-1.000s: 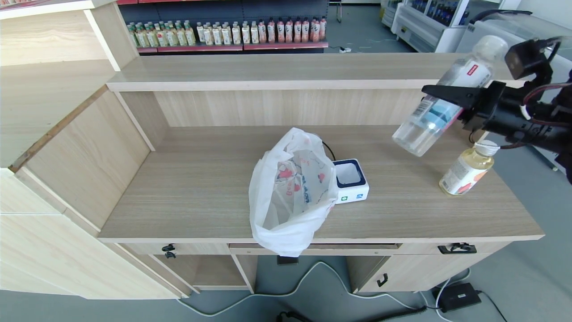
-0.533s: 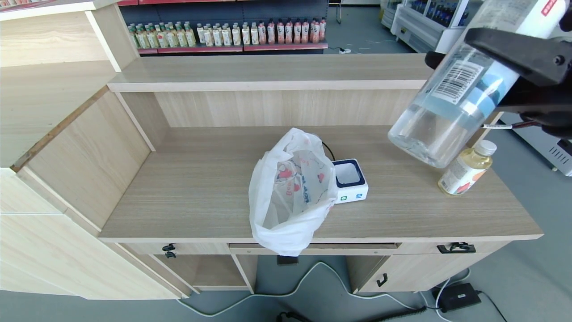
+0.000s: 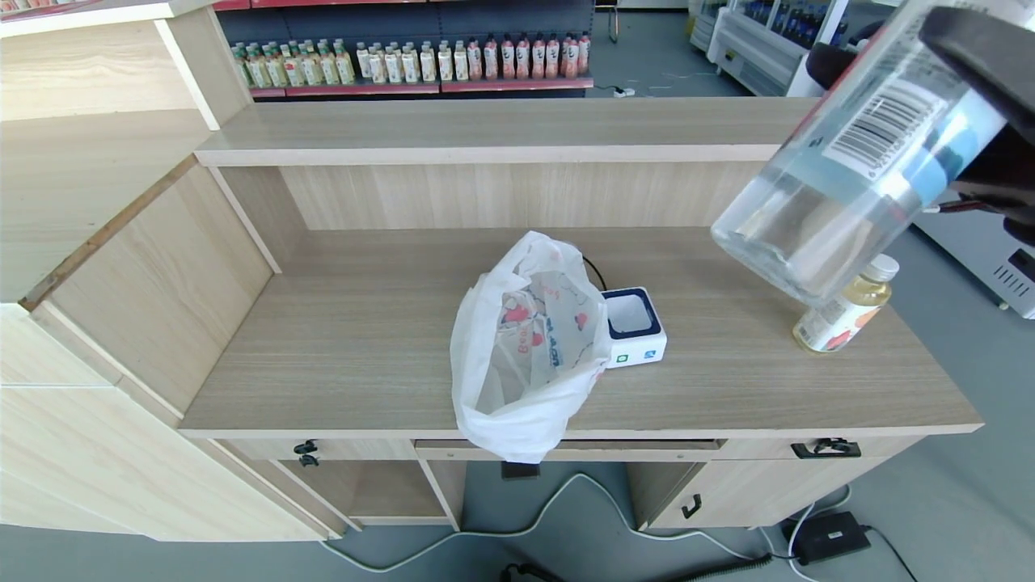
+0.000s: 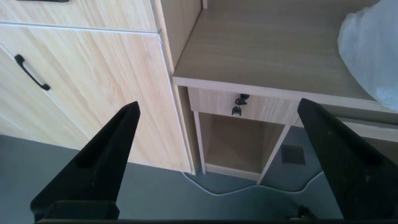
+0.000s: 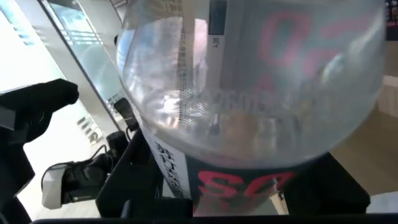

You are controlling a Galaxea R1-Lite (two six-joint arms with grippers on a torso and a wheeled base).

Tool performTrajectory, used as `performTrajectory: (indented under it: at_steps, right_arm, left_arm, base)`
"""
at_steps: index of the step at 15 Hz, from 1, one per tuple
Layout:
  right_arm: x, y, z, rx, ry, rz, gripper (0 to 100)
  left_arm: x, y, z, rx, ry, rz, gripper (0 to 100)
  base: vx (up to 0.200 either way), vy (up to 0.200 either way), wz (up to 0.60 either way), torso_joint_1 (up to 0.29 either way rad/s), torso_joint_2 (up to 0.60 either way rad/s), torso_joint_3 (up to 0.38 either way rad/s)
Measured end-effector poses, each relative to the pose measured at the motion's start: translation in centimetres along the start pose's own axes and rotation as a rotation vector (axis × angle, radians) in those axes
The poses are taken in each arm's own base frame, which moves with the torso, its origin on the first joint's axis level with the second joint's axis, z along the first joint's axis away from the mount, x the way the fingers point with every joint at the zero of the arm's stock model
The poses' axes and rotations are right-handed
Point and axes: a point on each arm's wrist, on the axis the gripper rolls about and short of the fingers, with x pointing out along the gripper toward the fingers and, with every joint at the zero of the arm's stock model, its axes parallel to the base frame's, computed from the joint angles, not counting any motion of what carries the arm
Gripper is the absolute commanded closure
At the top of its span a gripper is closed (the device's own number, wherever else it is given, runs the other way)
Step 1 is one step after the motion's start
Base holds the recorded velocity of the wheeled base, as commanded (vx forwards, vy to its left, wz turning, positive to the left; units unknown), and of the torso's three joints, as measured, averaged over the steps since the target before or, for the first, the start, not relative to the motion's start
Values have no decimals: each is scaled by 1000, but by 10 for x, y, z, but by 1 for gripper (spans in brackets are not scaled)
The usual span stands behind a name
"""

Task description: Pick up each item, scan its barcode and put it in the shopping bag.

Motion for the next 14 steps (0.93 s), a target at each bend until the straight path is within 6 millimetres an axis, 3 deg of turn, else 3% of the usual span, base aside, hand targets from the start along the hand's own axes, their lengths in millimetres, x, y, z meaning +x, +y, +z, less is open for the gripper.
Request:
performTrajectory:
  at_steps: [4, 14]
  right_arm:
    - [4, -8, -11, -228, 25, 95, 100]
    - [26, 21, -31, -188, 29, 256, 100]
  left_arm:
    - [0, 0, 0, 0, 0, 0, 0]
    - [0, 0, 0, 0, 0, 0, 0]
  base:
    - [0, 0, 0, 71, -125, -49]
    - [0, 0, 0, 0, 0, 0]
